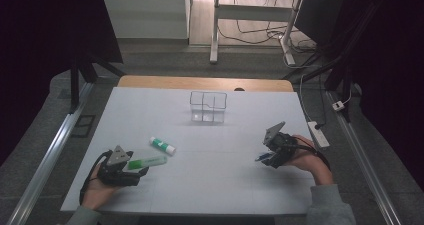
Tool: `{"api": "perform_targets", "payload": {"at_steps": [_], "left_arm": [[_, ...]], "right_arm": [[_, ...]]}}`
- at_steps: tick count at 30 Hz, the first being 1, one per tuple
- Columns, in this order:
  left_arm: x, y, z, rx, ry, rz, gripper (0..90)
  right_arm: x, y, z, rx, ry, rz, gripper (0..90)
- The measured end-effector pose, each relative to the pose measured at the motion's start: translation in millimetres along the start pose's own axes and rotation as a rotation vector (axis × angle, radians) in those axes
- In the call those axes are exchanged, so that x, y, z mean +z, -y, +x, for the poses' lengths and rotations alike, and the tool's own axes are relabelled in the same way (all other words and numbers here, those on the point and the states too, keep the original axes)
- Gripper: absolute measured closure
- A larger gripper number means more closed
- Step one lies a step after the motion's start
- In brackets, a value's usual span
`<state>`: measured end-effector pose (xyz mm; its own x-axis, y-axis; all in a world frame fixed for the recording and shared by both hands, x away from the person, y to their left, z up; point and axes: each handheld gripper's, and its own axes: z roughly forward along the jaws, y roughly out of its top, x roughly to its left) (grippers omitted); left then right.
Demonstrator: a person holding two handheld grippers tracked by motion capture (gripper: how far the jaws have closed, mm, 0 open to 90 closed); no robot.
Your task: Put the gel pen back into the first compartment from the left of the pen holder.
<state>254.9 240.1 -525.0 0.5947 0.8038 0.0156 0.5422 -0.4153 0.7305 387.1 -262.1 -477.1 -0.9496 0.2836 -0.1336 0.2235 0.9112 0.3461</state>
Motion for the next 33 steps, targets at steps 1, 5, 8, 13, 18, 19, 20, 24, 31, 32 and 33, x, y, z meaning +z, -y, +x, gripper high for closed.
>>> {"api": "perform_targets", "payload": {"at_steps": [1,5,8,13,18,19,20,24,31,32,33], "left_arm": [[0.0,0.0,-0.1,0.001,0.0,0.0,18.2],[0.1,0.1,-0.4,0.004,-0.002,0.003,18.2],[0.0,0.1,-0.3,0.001,0.0,0.001,18.0],[-0.3,0.6,-0.1,-0.002,-0.001,0.002,18.0],[-1.0,0.8,-0.4,-0.001,0.001,0.001,18.0],[-1.3,0.8,-0.4,-0.004,0.003,-0.001,18.0],[-1.7,0.9,-0.1,-0.006,0.006,-0.003,18.0],[-2.5,1.5,0.3,-0.006,-0.003,-0.003,18.0],[-3.0,2.3,-0.5,0.002,-0.021,0.004,18.0],[-3.1,2.3,-0.6,0.002,-0.022,0.004,18.0],[-3.2,2.4,-0.7,0.003,-0.023,0.004,18.0]], "right_arm": [[1.1,0.0,0.3,0.008,-0.001,0.006,32.6],[6.8,0.7,-0.8,0.002,0.006,0.011,33.5],[9.9,1.0,-1.5,-0.005,0.0,0.02,35.1],[14.3,0.6,-3.4,-0.01,-0.01,0.03,38.8],[16.9,1.5,-5.8,-0.004,-0.028,0.038,42.9],[17.2,1.9,-7.0,-0.011,-0.025,0.031,44.2],[17.5,2.2,-7.8,-0.006,-0.033,0.028,45.7],[18.5,2.1,-10.1,-0.002,-0.069,0.025,52.7],[17.4,3.8,-9.7,-0.009,-0.104,0.022,63.8],[17.1,4.0,-9.5,-0.009,-0.107,0.021,66.2],[17.1,4.1,-9.2,-0.008,-0.11,0.018,69.4]]}}
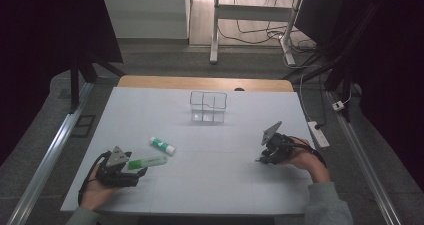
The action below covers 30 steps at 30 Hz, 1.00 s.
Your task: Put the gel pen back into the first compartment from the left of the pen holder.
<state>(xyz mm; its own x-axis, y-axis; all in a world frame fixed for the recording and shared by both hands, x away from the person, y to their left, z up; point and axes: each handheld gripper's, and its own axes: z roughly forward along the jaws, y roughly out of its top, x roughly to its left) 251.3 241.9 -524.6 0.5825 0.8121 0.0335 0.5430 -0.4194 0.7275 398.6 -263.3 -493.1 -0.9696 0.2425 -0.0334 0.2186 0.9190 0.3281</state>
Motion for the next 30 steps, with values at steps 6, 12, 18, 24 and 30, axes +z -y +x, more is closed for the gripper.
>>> {"api": "perform_targets", "payload": {"at_steps": [6,12,18,24,30], "left_arm": [[-1.0,0.9,0.6,0.001,-0.005,-0.002,18.1],[-1.7,1.4,1.1,-0.004,-0.009,-0.006,18.1],[-1.7,1.3,1.0,-0.002,-0.01,-0.006,18.2],[-1.8,1.2,0.9,-0.002,-0.009,-0.006,18.2],[-1.6,1.3,1.3,-0.005,-0.01,-0.005,18.1]], "right_arm": [[-0.6,0.4,1.0,-0.003,-0.013,-0.004,79.7],[-4.0,1.7,-0.3,0.002,-0.006,-0.02,80.0],[-22.8,2.3,-0.8,0.021,0.031,-0.118,80.2],[-37.1,-0.4,0.8,0.042,0.066,-0.202,80.2],[-49.1,-1.0,-0.1,0.073,0.098,-0.308,80.2]]}}
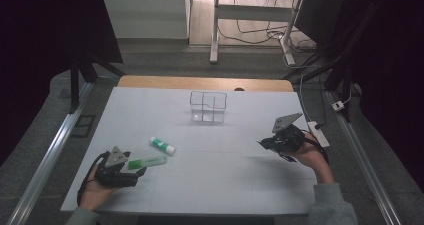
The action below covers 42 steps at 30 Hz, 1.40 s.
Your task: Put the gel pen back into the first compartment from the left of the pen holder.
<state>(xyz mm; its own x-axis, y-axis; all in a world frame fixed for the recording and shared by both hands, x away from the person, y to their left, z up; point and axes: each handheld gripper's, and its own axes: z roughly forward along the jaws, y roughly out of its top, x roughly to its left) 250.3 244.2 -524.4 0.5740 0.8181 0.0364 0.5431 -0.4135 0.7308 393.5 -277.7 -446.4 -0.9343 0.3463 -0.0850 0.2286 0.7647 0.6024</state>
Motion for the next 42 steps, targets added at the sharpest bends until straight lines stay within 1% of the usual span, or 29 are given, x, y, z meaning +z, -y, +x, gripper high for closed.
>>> {"api": "perform_targets", "payload": {"at_steps": [2,4,15,20,24,29,32,34,37,42], "left_arm": [[-0.1,0.0,0.0,0.0,0.0,-0.001,18.1],[-0.1,0.0,0.0,0.0,0.0,0.0,18.1],[-1.0,0.1,0.3,-0.003,-0.006,-0.007,18.2],[-1.2,0.2,0.5,-0.003,-0.005,-0.008,18.2],[-1.0,0.1,0.5,-0.004,-0.005,-0.008,18.2],[-1.1,0.1,0.6,-0.005,-0.005,-0.008,18.2],[-0.9,0.0,0.7,-0.005,-0.005,-0.008,18.2],[-1.1,0.0,0.8,-0.005,-0.005,-0.01,18.2],[-1.4,0.1,1.0,-0.005,-0.004,-0.01,18.2],[-1.4,0.2,1.1,-0.004,-0.006,-0.011,18.2]], "right_arm": [[-3.2,-0.9,-0.7,0.014,0.001,-0.034,80.3],[-4.8,-2.1,-0.8,0.031,-0.011,-0.062,80.2],[-9.3,-15.0,3.5,0.067,0.012,-0.151,80.2],[-11.7,-22.2,5.7,0.1,0.03,-0.198,80.2],[-11.1,-26.8,8.4,0.109,0.025,-0.229,80.2],[-11.1,-33.1,12.0,0.123,0.046,-0.269,80.2],[-9.8,-35.8,13.9,0.13,0.05,-0.292,80.1],[-8.6,-37.8,15.1,0.132,0.065,-0.295,80.2],[-7.9,-40.4,16.6,0.14,0.084,-0.316,80.1],[-9.2,-43.5,17.8,0.174,0.119,-0.361,80.1]]}}
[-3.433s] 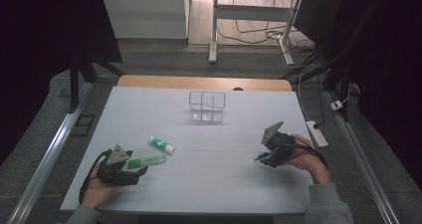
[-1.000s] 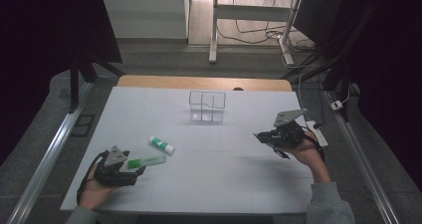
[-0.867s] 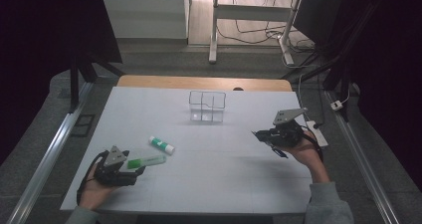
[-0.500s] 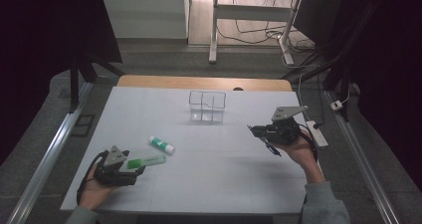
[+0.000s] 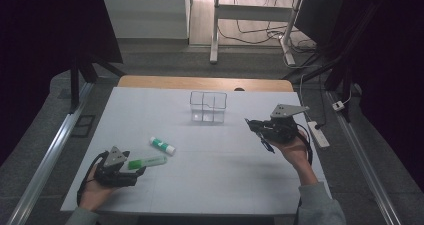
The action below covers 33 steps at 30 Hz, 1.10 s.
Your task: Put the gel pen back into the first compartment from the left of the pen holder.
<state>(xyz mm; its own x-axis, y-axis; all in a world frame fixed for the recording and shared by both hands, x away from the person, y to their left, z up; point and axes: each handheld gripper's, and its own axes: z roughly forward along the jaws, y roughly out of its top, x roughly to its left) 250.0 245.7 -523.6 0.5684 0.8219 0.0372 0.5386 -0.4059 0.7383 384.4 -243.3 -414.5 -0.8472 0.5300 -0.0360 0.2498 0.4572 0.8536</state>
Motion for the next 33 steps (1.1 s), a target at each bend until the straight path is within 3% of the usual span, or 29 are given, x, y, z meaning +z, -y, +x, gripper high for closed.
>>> {"api": "perform_targets", "payload": {"at_steps": [8,33], "left_arm": [[-0.1,-0.1,0.1,0.001,-0.001,-0.002,18.2],[2.6,-4.5,1.0,0.007,0.007,-0.012,18.4]], "right_arm": [[2.9,-1.7,0.8,0.022,0.017,-0.048,80.1],[14.8,-5.9,6.5,0.081,0.04,-0.106,80.0]]}}
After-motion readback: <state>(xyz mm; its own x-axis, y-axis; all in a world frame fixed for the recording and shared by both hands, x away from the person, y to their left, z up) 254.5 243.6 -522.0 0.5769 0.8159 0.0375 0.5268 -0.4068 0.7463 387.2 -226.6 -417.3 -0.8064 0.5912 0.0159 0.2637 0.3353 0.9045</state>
